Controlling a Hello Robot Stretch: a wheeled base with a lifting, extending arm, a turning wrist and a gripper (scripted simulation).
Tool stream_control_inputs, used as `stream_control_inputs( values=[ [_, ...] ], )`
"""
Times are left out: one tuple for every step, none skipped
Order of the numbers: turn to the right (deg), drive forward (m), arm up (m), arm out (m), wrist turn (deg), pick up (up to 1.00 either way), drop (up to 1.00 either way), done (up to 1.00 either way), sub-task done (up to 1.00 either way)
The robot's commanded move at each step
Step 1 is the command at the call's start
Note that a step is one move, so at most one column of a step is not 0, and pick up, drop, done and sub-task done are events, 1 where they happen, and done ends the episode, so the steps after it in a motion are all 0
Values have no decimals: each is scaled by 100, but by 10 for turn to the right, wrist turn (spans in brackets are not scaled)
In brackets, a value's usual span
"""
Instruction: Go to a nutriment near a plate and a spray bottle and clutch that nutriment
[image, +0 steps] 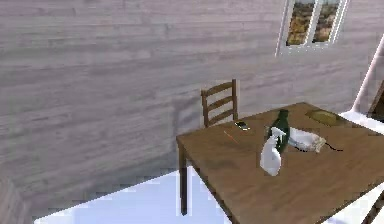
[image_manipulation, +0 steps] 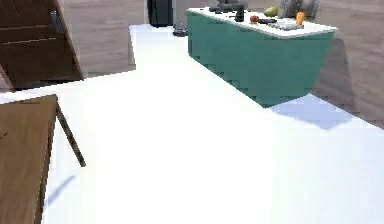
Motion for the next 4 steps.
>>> stream_control_inputs(
  values=[
    [450,0,0,0,0,0,0,0,0],
    [450,0,0,0,0,0,0,0,0],
    [450,0,0,0,0,0,0,0,0],
    [60,0,0,0,0,0,0,0,0]
  ],
)
